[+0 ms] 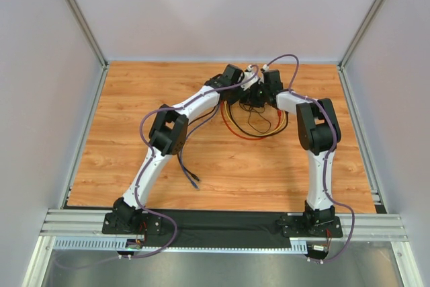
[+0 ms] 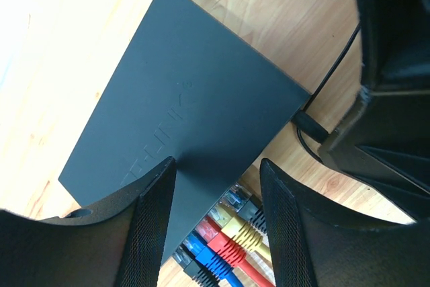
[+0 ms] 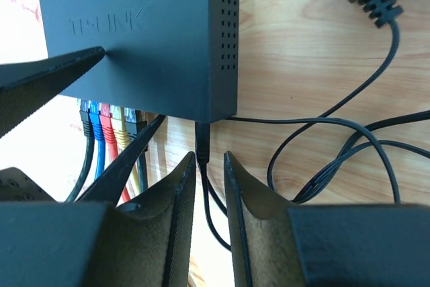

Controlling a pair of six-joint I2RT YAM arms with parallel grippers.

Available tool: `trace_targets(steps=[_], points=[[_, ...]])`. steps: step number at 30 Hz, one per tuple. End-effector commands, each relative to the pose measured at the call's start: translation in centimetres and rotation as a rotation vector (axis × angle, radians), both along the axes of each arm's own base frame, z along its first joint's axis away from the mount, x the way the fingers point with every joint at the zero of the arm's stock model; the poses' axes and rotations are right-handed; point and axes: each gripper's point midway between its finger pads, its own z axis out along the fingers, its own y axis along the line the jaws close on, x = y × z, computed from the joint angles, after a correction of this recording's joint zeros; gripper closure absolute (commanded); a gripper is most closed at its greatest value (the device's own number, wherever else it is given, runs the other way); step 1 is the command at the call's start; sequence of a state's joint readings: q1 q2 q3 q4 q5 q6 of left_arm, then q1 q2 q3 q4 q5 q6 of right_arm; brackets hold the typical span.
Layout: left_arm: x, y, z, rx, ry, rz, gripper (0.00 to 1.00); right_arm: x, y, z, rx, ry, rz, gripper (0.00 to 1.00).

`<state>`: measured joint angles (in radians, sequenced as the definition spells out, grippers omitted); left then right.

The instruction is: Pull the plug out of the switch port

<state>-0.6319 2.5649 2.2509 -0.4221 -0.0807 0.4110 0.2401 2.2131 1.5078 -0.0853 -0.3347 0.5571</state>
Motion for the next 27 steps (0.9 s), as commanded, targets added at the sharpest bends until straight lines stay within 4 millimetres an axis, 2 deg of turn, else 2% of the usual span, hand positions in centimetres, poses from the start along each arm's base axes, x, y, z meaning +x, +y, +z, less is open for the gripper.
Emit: trace_targets(steps=[1, 9, 13, 18, 23, 27], points=[[0.5, -0.8, 1.2, 0.003, -0.039, -0.014, 0.39, 1.2, 0.0, -0.2, 0.001, -0.03, -0.035, 0.76], [0.3, -1.5, 1.2, -0.001, -0.048, -0.022, 0.38, 2.1, 0.4, 0.3, 0.033, -0.052, -0.037, 0.76], [0.7, -1.9, 1.6, 0.003, -0.075, -0.01, 0.37, 2.1, 0.7, -0.1, 0.041, -0.036, -0.044, 0.85], [0.8, -2.3, 1.0, 0.049, -0.108, -0.008, 0.35, 1.8, 0.8, -0.8, 0.061, -0.008, -0.048, 0.86], [0.6, -2.8, 1.0, 0.065, -0.114, -0.023, 0.33, 2.0, 1.2, -0.3, 0.089, -0.025, -0.047, 0.88], [0.6, -3.0, 0.7, 0.066, -0.108, -0.023, 0.31, 1.7, 1.8, -0.7, 0.133, 0.0, -0.038, 0.98]])
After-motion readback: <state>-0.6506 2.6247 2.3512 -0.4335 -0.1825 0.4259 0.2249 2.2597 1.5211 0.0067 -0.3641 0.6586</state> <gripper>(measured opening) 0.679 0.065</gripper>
